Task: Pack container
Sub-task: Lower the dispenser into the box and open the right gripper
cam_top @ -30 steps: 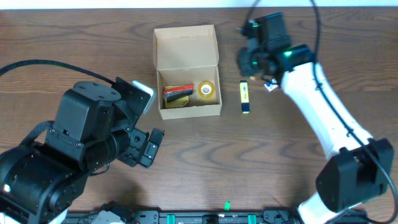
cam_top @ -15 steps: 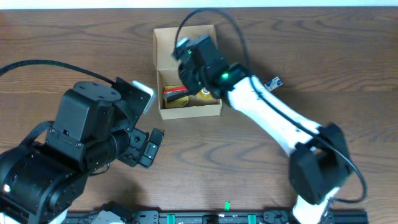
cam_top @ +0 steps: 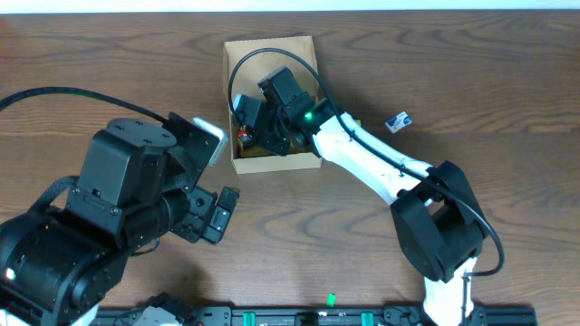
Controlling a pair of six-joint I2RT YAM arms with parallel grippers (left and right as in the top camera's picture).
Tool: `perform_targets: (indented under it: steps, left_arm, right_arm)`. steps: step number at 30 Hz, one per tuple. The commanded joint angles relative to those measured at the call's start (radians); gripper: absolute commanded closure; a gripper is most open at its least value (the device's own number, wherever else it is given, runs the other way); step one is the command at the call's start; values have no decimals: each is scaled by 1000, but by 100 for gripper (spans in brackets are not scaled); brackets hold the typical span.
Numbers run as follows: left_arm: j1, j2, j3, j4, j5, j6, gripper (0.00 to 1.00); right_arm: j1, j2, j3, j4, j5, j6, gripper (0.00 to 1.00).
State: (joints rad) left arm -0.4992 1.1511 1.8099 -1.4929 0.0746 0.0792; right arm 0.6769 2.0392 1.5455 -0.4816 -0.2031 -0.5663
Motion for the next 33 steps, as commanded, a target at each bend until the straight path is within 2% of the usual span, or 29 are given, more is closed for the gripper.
perform_targets:
  steps: [1, 6, 14, 18, 25, 33]
  left_arm:
    - [3, 0, -8, -3, -4, 3, 5]
    - [3, 0, -8, -3, -4, 3, 5]
    - [3, 0, -8, -3, -4, 3, 5]
    - [3, 0, -8, -3, -4, 3, 5]
    - [3, 0, -8, -3, -4, 3, 5]
    - [3, 0, -8, -3, -4, 3, 5]
  right_arm:
    - [10, 13, 10, -2, -84, -90, 99]
    - [10, 13, 10, -17, -127, -192, 99]
    - [9, 15, 10, -35, -126, -192, 99]
    - [9, 15, 10, -34, -126, -191, 75]
    - [9, 15, 10, -34, -126, -191, 54]
    - [9, 15, 10, -34, -126, -191, 41]
